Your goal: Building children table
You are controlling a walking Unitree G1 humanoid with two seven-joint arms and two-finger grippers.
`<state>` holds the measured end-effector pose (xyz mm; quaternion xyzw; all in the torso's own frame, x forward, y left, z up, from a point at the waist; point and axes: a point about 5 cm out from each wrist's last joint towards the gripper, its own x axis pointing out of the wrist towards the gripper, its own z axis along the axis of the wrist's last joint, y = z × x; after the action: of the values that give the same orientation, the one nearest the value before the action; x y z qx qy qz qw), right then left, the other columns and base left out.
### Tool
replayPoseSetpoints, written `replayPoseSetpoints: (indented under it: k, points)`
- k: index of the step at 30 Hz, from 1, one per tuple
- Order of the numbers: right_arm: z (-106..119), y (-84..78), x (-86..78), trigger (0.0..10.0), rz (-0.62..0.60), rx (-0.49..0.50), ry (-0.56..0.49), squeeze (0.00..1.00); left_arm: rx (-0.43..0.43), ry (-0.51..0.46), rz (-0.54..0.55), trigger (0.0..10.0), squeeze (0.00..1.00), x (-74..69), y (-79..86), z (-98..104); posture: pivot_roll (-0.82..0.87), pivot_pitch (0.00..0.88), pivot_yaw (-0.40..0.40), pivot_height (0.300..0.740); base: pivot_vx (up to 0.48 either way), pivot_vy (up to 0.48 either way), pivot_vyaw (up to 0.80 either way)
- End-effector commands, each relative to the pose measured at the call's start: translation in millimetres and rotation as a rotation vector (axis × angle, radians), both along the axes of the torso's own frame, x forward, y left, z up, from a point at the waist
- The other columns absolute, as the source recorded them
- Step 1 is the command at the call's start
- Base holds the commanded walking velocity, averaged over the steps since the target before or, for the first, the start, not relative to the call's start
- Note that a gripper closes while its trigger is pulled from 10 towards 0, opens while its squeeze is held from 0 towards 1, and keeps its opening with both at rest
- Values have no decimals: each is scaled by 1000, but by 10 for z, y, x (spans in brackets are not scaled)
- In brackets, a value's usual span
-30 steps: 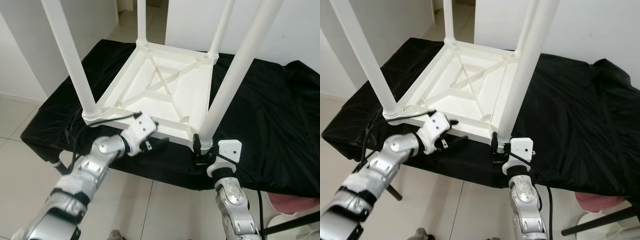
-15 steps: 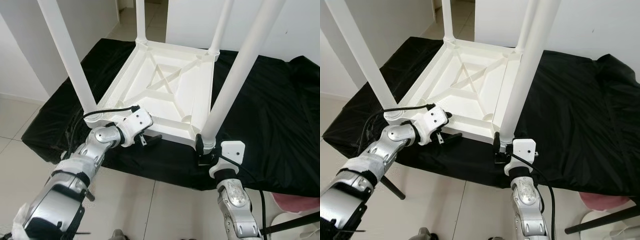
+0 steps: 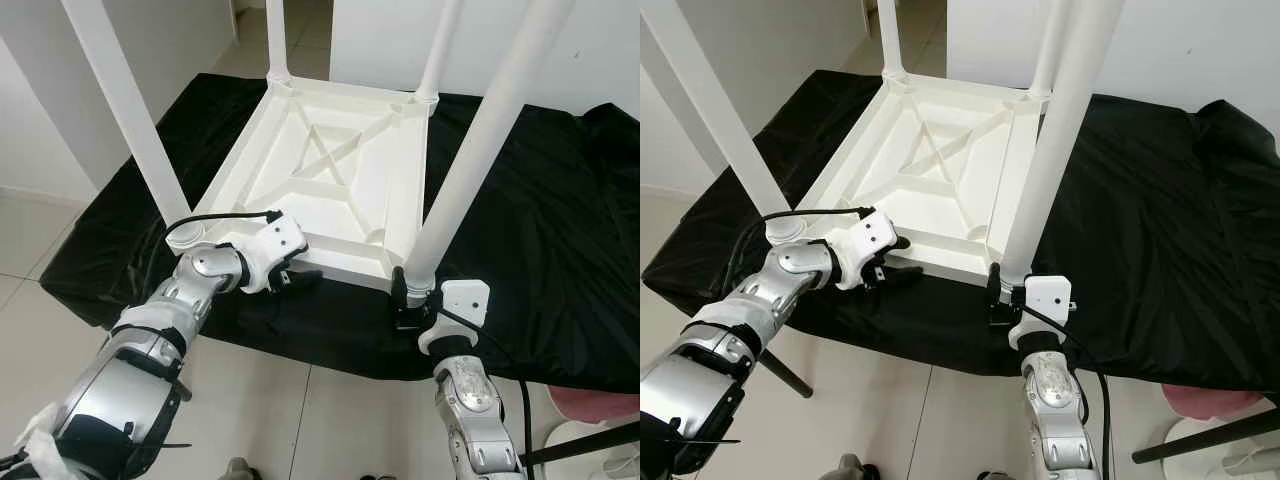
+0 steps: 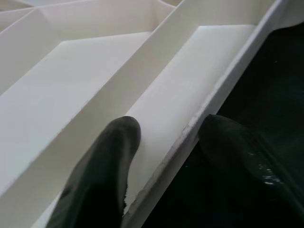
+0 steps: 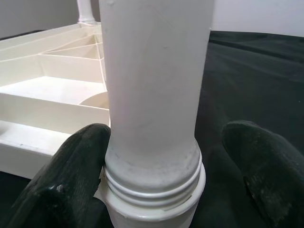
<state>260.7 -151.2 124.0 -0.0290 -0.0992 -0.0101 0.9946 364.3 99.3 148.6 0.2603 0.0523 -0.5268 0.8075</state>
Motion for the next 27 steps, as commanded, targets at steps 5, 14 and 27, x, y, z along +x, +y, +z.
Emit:
replayPoseSetpoints:
  k: [5,14,27]
  points:
    - [-70,-53,6,10000,-28,-12,44,0,82,118,-16,0,0,-49,218,-195,-17,136,47,740,0,0,0]
    - [-64,-15,28,10000,-14,-13,44,0,121,136,25,0,0,-71,408,-271,-13,139,48,740,0,0,0]
    - [-77,89,58,10000,65,-15,55,0,139,158,48,10000,0,-145,678,-348,2,146,39,740,0,0,0]
